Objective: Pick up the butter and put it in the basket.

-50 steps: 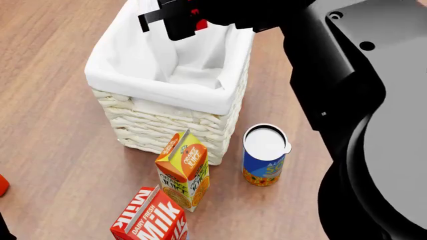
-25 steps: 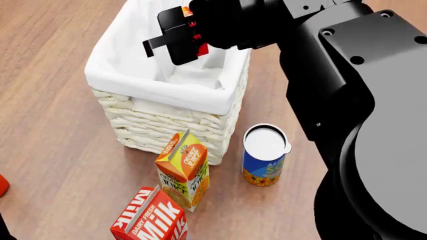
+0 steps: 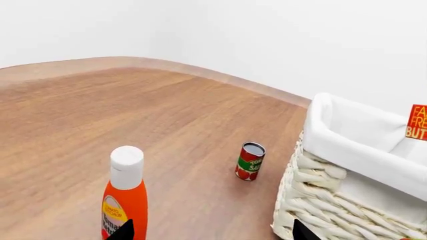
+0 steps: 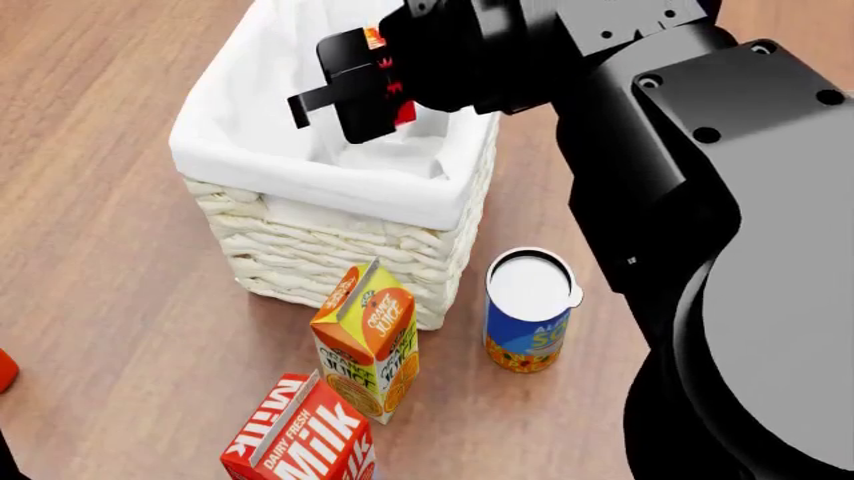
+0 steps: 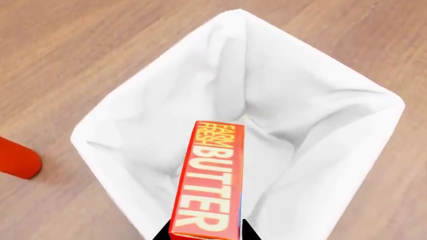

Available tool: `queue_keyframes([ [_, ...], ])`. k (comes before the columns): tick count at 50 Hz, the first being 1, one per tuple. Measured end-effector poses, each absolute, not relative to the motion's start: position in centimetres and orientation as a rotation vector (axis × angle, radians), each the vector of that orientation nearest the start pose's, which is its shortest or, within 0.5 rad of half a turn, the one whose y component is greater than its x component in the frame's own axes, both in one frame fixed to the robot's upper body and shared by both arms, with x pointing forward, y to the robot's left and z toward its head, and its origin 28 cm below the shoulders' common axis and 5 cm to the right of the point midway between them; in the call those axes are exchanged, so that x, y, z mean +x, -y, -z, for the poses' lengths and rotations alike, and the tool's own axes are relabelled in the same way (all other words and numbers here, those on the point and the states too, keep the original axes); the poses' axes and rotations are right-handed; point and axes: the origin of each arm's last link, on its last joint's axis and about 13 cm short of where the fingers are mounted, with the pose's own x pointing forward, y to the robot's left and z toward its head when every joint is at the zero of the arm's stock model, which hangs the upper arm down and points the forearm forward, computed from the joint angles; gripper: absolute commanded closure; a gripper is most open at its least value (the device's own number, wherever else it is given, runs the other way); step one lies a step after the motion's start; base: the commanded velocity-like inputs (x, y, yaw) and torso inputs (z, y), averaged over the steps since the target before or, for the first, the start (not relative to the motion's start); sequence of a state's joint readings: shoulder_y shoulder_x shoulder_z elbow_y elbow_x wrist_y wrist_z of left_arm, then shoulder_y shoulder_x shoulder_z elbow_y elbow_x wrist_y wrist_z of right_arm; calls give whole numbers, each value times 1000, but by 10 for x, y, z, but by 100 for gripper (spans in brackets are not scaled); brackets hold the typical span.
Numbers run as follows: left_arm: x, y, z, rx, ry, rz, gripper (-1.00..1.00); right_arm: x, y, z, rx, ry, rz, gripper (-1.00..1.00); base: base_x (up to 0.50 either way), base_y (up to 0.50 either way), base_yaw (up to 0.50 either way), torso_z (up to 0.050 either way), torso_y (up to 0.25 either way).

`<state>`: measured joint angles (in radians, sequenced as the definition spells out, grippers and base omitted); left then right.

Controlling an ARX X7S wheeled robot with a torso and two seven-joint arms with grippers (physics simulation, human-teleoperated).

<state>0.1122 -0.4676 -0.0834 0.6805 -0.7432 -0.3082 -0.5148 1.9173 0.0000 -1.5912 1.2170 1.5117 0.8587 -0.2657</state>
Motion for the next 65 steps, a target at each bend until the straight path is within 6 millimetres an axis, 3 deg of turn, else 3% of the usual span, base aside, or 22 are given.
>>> queue_keyframes([
  [1,170,-257,-131,-242,134,-173,-100,396,56,-354,-200,-533,-507,-100,0,0,0,0,0],
  [22,170,-257,-130,-241,136,-170,-100,399,57,-370,-204,-387,-463,-100,0,0,0,0,0],
  [43,168,-257,-132,-233,154,-163,-100,412,58,-386,-310,48,-383,-100,0,0,0,0,0],
  [52,163,-257,-136,-230,177,-154,-100,401,62,-383,-372,225,-329,-100,0,0,0,0,0],
  [65,157,-257,-141,-229,208,-139,-100,366,77,-370,-434,388,-238,-100,0,0,0,0,0],
])
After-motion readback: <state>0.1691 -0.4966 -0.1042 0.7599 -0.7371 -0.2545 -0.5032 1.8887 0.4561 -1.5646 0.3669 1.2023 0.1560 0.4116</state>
